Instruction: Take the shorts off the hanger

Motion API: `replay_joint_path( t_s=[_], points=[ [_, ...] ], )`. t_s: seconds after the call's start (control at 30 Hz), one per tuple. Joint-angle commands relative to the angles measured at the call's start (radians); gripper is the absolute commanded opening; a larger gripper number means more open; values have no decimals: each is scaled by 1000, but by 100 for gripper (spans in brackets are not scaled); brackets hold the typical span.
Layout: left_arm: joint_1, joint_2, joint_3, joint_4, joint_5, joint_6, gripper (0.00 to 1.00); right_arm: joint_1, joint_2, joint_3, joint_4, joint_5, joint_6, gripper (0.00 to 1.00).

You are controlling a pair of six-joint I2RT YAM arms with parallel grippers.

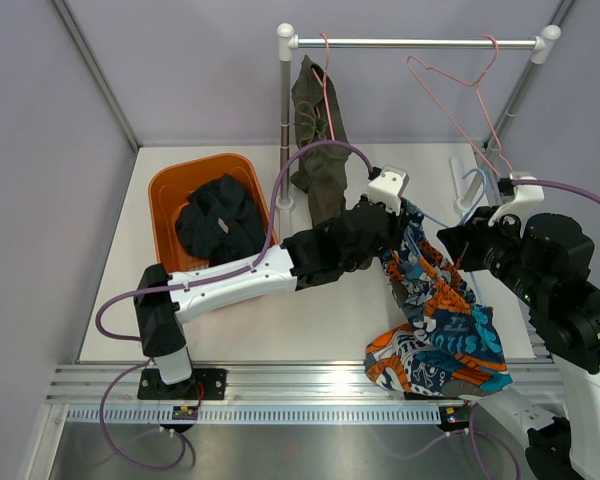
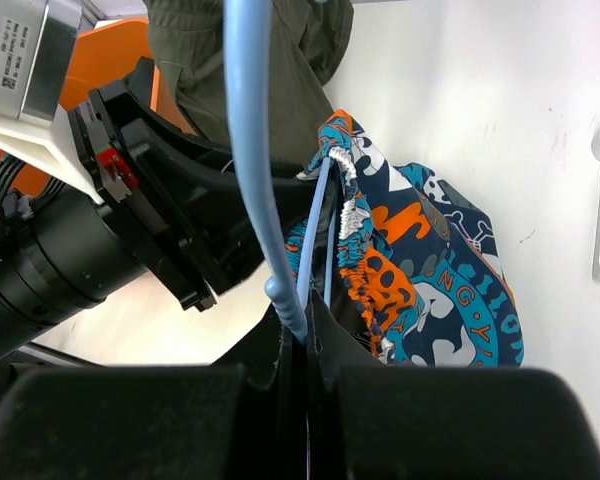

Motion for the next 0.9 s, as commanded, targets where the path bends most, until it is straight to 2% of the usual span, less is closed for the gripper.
replay_joint_path(
  t_s=[0.0, 0.1, 0.13, 0.43, 0.67, 0.73, 0.87],
  points=[
    [0, -8, 10, 65, -63, 19, 18, 8, -12, 9, 13, -35, 14, 0],
    [3, -8, 11, 65, -88, 37, 5, 7, -18, 12, 6, -42, 14, 0],
    [11, -8, 13, 65, -98, 43, 4, 8, -20, 16, 3, -52, 15, 0],
    [150, 91, 138, -25, -33, 40, 1, 7, -47, 53, -20, -120, 8, 0],
    [190, 165, 198, -68, 50, 42, 1, 8, -53, 93, -57, -98, -2, 0],
    [189, 165, 186, -71, 90, 34, 0, 7, -58, 90, -54, -80, 0, 0],
    [150, 93, 49, -15, 147, 43, 0, 8, -55, 64, -22, -52, 9, 0]
  ],
)
